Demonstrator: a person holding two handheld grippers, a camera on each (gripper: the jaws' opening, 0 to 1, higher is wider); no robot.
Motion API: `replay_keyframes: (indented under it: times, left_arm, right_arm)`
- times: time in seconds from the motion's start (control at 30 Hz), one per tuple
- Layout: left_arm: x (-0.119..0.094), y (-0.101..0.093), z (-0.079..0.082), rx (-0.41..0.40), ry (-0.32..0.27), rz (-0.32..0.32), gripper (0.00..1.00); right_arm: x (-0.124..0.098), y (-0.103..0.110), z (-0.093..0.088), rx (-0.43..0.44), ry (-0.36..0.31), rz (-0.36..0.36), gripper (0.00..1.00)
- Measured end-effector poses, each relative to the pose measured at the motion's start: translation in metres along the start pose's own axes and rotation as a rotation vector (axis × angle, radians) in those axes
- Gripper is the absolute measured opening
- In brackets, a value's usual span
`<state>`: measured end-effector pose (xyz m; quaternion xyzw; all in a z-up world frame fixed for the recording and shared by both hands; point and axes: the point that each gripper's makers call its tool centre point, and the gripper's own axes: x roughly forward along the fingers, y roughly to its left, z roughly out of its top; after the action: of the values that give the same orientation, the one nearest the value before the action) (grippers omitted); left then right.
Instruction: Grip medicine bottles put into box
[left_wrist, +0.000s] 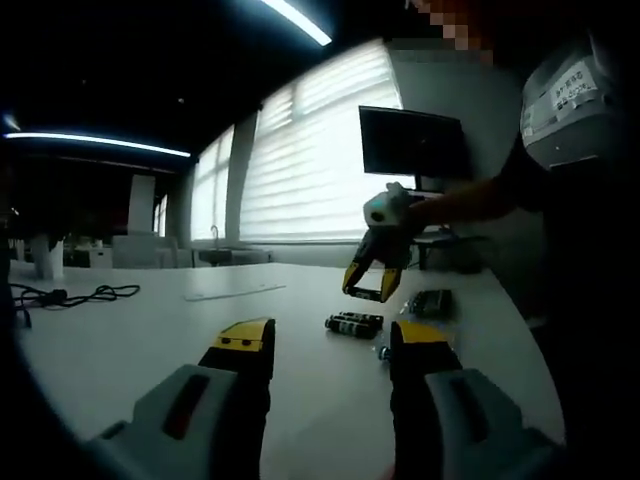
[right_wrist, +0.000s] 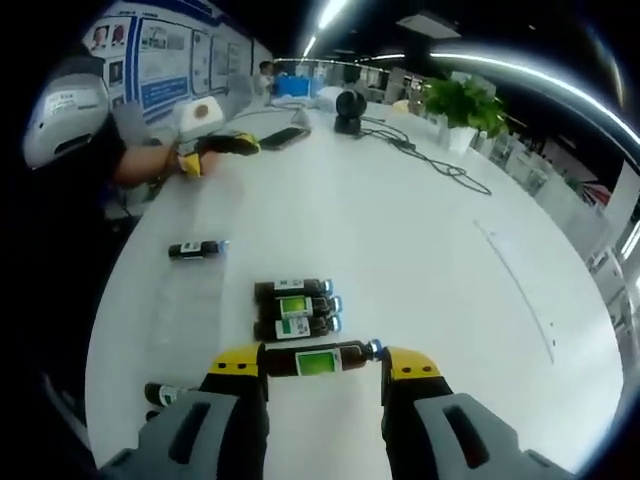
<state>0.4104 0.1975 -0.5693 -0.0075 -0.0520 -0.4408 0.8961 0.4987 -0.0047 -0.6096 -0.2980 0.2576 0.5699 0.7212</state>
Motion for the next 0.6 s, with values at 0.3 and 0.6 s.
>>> replay_keyframes:
  times: [0.3,0.6]
  left_arm:
    - [0.000,-0.001,0.000,0.000,-0.001,-0.005,0.39]
    - [0.000,0.003,0.000,0.009,0.002,0.016,0.38]
  right_arm:
    - [-0.016,0.007,0.023,-0.012,-0.059,-0.037,0.40]
    - [-0.025,0.025,0.053,-0.049,-0.116,-0.039,0.40]
